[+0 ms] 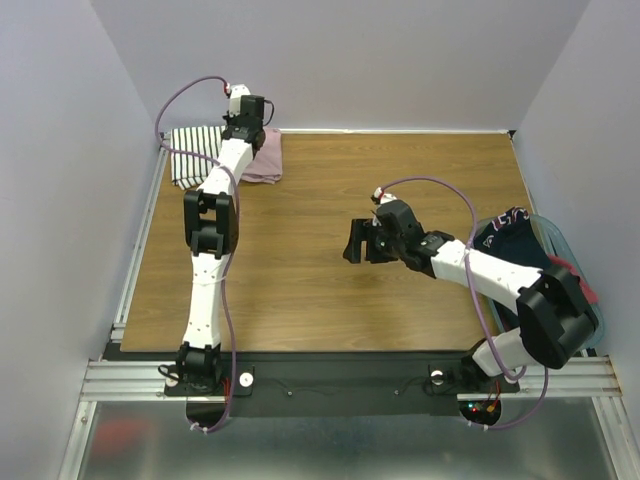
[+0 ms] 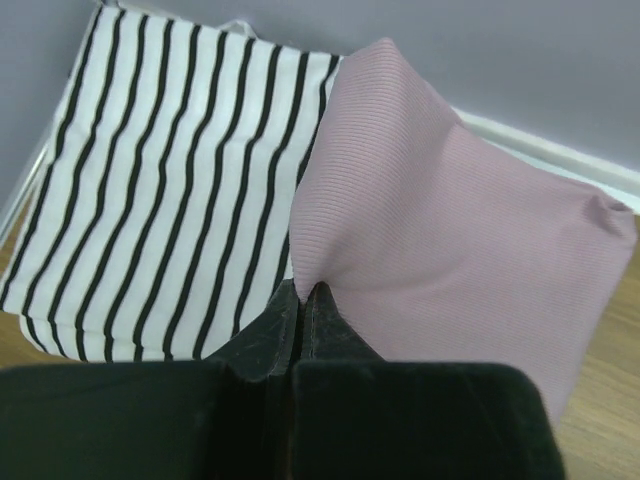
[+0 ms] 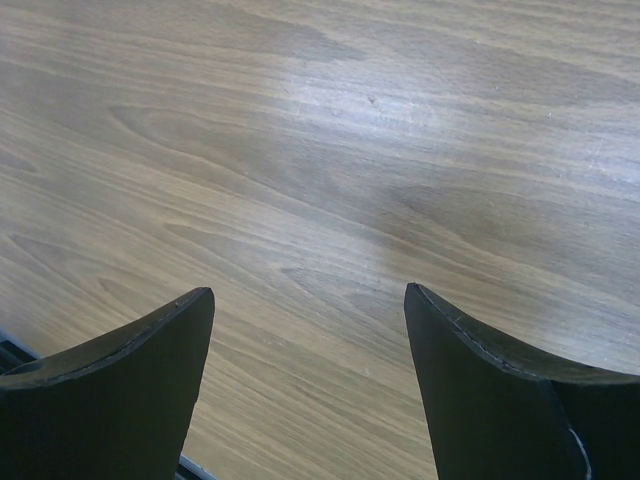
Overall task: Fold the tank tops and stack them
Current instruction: Neatly place the folded tank top to the corner
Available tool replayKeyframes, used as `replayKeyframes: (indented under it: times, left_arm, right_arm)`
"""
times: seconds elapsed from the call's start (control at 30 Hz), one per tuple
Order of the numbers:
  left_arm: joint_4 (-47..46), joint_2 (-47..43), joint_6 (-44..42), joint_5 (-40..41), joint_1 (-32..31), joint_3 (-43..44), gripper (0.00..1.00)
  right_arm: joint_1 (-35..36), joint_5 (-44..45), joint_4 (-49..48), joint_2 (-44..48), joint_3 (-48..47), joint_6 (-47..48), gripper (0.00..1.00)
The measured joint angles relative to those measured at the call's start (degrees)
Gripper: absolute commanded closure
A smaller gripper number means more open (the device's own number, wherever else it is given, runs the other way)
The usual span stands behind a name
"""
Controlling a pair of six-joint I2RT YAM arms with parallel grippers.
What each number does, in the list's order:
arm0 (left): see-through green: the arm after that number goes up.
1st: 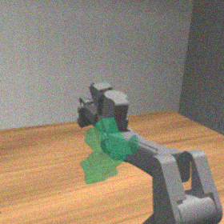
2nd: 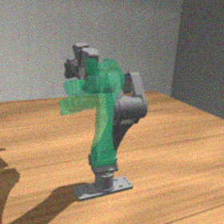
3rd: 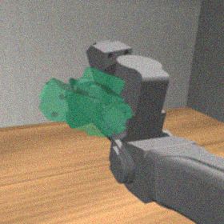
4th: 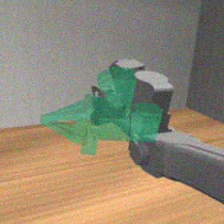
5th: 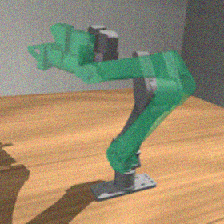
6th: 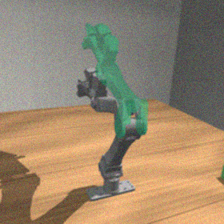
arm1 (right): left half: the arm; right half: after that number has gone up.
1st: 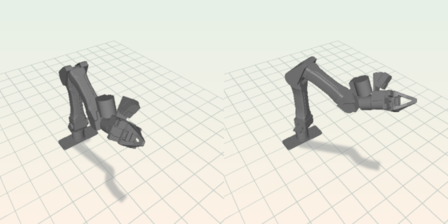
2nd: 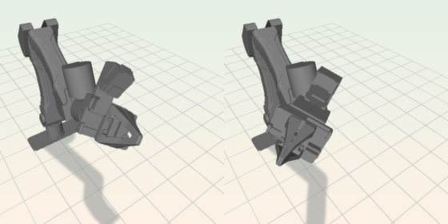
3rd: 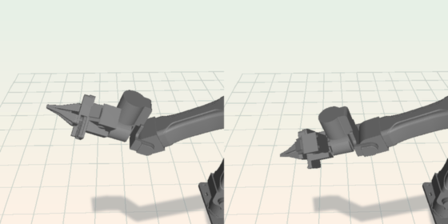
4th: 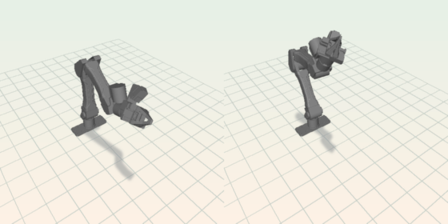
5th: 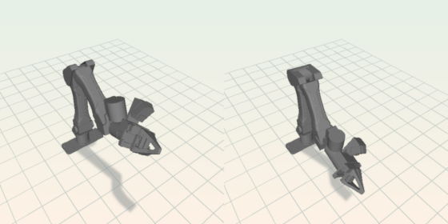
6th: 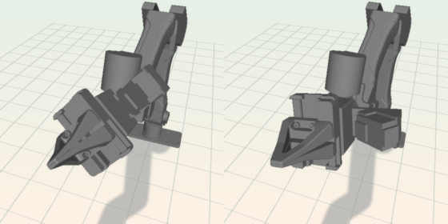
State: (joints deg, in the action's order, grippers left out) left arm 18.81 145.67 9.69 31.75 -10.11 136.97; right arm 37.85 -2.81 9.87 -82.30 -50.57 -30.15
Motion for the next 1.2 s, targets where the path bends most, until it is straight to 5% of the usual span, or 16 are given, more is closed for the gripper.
replayKeyframes:
  times: [1.2]
  left_arm:
    - [-3.58,-4.79,-3.58,-5.29,5.84,1.92,1.00]
  right_arm:
    - [0.00,-0.92,-0.04,-2.95,-0.07,0.17,0.18]
